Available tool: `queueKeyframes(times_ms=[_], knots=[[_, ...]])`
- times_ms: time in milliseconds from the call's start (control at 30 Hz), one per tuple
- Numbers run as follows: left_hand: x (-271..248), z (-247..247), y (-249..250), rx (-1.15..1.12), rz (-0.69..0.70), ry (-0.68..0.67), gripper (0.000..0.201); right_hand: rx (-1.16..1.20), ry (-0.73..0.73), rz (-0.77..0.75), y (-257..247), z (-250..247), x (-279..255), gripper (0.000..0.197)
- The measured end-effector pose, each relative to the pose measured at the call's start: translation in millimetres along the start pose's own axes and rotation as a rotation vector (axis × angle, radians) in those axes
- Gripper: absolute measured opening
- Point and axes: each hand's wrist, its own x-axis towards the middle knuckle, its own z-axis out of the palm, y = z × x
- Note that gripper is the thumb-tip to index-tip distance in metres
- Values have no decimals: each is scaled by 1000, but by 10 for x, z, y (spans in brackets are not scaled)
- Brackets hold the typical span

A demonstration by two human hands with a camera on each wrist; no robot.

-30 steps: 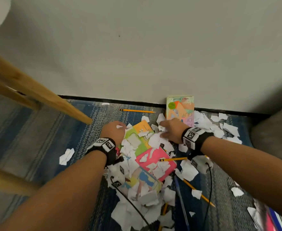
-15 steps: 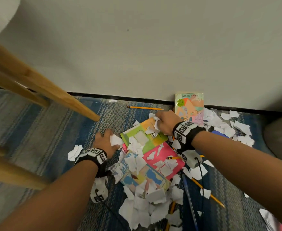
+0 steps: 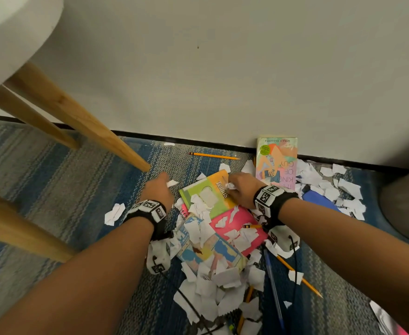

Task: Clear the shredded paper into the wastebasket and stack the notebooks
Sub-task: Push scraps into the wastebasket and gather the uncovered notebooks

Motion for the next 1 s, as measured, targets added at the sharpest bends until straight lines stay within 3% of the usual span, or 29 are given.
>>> queueKeyframes(times_ms=[67,167,233,367,500,633,700,800,900,1000], knots=[[-1,5,99,-42,105,-27,22,49,4,73,12,-65,-53,25],[-23,105,216,-4,201,-204,21,58,-37,42,-8,-138,-136,28],[-73,195,251,49,190,-287,15,49,-72,-7,-69,-152,-217,22],[-146,358,253,121,172,-332,56,-25,-139,-71,-214,-26,-356,23],[-89,357,332,229,125,-364,44,-63,-134,-113,-259,74,-353,21],[-60,313,235,137,175,-312,32,-16,-80,-106,-280,27,-273,17],[-72,273,149,36,162,-212,29,24,-34,-82,-286,14,-206,19],[-56,193,78,-27,142,-86,21,21,10,-45,-324,-2,-129,34],[-34,140,45,-144,85,-31,6,-54,79,-34,-396,-14,-84,44],[-14,172,27,-184,81,-9,7,-46,57,-34,-516,-2,-10,49]])
